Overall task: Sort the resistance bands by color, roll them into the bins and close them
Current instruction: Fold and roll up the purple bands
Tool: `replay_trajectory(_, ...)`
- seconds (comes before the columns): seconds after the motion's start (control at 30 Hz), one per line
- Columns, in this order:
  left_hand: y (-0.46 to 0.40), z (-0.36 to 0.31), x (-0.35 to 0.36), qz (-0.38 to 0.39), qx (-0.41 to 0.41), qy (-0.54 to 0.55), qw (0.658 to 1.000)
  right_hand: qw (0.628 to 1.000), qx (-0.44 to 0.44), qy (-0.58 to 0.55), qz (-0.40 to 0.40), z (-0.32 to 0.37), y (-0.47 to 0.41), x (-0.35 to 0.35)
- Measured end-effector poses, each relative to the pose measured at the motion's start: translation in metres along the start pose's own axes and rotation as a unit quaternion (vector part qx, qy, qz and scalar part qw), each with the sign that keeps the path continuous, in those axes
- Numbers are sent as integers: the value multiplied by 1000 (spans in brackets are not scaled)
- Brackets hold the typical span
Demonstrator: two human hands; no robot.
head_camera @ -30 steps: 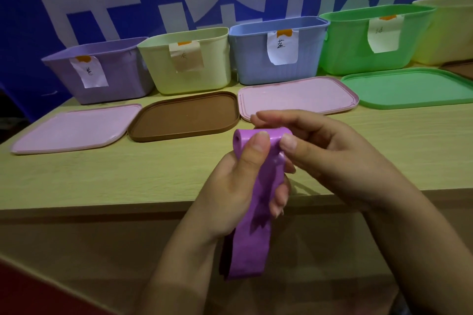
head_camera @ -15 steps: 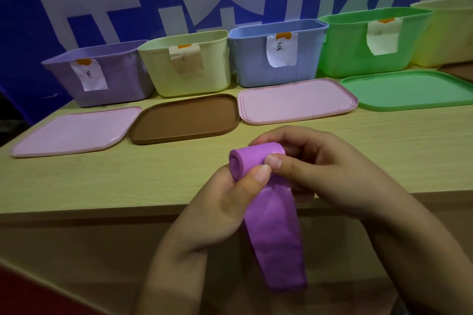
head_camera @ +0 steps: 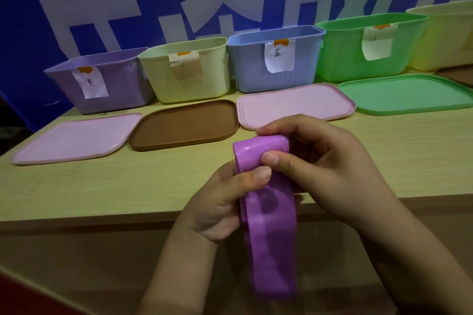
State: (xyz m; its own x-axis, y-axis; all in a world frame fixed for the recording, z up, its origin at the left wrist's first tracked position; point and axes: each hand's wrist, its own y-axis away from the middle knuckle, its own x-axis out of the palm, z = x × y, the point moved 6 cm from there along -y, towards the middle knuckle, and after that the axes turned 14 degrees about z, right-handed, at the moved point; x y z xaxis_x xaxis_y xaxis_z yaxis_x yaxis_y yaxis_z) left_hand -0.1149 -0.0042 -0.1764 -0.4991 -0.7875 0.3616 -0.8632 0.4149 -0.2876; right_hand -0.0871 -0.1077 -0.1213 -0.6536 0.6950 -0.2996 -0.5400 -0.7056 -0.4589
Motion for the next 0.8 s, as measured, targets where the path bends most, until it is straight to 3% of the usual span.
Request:
replay_trajectory(0.23,-13,-6,13,28,18,-63,997,996,-58,40,-61,20,-5,-7)
replay_trajectory(0.43,-16,8,24,114,-12,24,993,996,-49,50,-59,16,-7,-9)
replay_trajectory(0.67,-14,-14,14,68,-71,-164,982,996,-33,-47,-64,19,-2,-18)
replay_trajectory(0.8,-19,-18,15,88,-60,-139,985,996,-35,-62,-49,24,-4,-17)
